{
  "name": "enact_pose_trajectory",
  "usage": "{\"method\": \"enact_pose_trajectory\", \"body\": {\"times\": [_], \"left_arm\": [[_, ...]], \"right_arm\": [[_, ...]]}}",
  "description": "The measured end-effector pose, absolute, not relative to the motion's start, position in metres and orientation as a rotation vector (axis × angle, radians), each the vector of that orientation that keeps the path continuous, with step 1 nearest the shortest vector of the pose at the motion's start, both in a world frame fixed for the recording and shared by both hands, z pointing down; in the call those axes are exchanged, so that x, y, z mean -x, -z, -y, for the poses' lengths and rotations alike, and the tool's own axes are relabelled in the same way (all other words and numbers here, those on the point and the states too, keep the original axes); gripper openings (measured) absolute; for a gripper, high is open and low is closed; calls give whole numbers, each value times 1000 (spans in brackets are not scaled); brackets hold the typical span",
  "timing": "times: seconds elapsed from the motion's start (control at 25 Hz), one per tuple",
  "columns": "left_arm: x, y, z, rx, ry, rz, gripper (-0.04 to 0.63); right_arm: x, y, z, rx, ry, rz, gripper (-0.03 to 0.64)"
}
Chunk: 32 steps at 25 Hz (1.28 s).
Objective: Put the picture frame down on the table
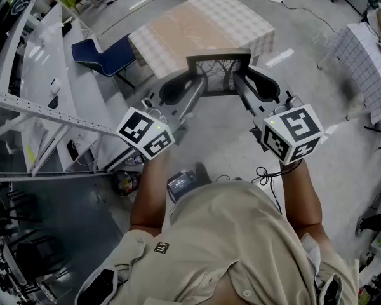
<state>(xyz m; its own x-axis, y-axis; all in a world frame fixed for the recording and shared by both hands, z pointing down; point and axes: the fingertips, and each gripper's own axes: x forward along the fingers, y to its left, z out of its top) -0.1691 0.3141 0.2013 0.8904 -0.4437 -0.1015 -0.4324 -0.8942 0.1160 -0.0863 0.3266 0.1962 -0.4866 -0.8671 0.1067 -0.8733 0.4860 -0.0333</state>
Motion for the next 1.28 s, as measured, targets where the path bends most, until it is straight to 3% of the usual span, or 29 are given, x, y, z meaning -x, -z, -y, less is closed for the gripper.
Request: {"method": "enact_pose_trajectory", "body": {"times": [0.72,1.28], "left_arm": [[182,-204,-298,-2966,180,595,92],[233,-208,-258,-2989,219,460,92]], "right_arm": [[99,-201,-314,-1609,-180,2611,84],[152,-201,-280,-1721,-144,2542,84]]}}
